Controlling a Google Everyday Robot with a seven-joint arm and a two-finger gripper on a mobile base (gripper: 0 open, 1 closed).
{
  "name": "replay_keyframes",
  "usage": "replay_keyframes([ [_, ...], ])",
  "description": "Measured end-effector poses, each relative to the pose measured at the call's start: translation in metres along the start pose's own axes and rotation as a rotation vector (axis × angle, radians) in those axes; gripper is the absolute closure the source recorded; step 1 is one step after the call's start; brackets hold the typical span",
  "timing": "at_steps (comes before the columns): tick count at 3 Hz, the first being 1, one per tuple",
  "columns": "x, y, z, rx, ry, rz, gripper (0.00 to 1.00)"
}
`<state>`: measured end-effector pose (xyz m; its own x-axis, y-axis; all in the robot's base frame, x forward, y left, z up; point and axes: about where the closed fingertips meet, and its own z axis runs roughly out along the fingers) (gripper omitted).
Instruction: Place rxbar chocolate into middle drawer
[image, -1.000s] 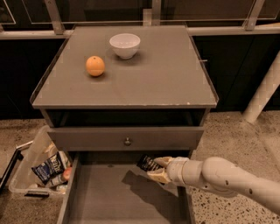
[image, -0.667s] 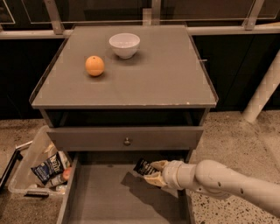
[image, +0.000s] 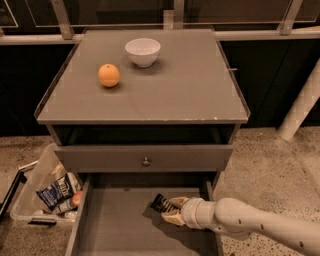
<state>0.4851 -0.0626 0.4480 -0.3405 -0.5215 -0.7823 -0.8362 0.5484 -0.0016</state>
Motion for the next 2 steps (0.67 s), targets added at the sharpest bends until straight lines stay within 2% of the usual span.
replay_keyframes([
  [2,0.04,0.002,0.043,0.017,0.004,-0.017,1.0],
])
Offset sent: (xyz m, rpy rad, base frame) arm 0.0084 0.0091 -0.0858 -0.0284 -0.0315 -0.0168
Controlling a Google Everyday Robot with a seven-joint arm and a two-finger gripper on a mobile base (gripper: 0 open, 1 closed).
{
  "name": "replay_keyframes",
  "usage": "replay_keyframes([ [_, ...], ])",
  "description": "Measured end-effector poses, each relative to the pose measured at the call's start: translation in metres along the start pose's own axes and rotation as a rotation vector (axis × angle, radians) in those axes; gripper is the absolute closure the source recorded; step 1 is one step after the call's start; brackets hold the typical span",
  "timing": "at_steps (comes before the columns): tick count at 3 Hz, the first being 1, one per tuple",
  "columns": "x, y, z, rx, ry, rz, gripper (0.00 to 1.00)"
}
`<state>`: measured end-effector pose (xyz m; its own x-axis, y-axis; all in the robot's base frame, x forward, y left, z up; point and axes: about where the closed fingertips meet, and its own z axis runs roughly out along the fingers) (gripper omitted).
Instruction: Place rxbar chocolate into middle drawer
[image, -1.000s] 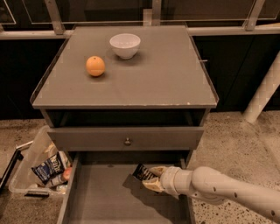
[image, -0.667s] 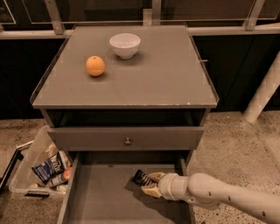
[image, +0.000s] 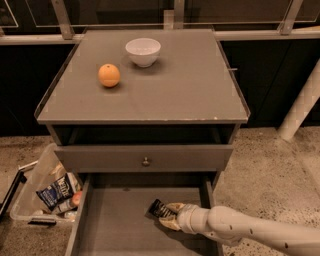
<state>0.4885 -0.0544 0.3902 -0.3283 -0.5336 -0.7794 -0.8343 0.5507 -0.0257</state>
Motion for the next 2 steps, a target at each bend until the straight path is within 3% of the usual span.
replay_keyframes([
  [1,0.0129,-0.0036,0.0141,0.021,0.007,0.004,1.0],
  [2,0.0133,-0.0035,0.0144,0.021,0.007,0.005,0.81],
])
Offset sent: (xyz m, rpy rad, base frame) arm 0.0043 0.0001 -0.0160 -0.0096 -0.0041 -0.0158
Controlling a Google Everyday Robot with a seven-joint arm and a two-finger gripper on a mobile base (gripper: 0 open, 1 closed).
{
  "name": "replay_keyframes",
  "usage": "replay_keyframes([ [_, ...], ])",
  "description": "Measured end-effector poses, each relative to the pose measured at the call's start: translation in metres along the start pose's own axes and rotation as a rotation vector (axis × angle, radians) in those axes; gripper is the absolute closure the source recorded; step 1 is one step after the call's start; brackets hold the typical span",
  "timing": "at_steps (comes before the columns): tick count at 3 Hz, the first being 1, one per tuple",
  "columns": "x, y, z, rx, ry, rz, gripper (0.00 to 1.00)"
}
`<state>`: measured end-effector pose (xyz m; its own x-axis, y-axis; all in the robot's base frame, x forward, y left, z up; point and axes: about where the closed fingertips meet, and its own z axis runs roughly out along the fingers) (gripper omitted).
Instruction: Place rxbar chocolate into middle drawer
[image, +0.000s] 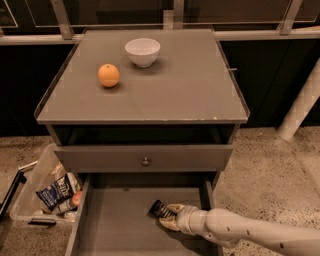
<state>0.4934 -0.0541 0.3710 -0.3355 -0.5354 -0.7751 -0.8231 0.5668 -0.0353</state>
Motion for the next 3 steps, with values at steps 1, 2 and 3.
replay_keyframes([
  [1,0.0,0.0,0.0,0.0,0.0,0.0,0.58],
  [2,0.0,0.0001,0.0,0.0,0.0,0.0,0.35],
  [3,0.0,0.0001,0.0001,0.0,0.0,0.0,0.11],
])
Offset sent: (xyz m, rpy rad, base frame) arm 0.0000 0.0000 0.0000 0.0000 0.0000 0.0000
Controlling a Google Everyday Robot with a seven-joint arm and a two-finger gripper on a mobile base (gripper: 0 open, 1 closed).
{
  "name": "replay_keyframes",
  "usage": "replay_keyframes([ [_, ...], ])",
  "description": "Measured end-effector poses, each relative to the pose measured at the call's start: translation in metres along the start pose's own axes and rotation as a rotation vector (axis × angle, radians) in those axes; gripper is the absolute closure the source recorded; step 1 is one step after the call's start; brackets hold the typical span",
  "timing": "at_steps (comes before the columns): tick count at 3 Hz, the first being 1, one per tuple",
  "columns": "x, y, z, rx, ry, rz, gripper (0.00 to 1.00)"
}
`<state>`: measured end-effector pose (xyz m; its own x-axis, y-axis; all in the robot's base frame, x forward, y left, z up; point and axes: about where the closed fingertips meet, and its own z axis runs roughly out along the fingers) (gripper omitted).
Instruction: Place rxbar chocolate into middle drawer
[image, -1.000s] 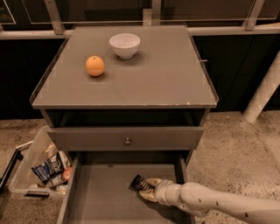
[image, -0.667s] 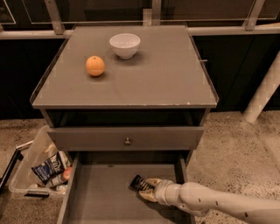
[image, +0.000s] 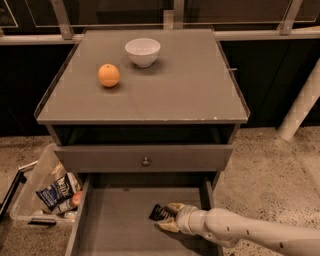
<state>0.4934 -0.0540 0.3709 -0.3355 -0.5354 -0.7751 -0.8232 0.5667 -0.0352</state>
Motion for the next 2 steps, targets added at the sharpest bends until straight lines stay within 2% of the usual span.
replay_keyframes([
  [1,0.0,0.0,0.0,0.0,0.0,0.0,0.0],
  [2,0.0,0.0,0.0,0.0,0.0,0.0,0.0],
])
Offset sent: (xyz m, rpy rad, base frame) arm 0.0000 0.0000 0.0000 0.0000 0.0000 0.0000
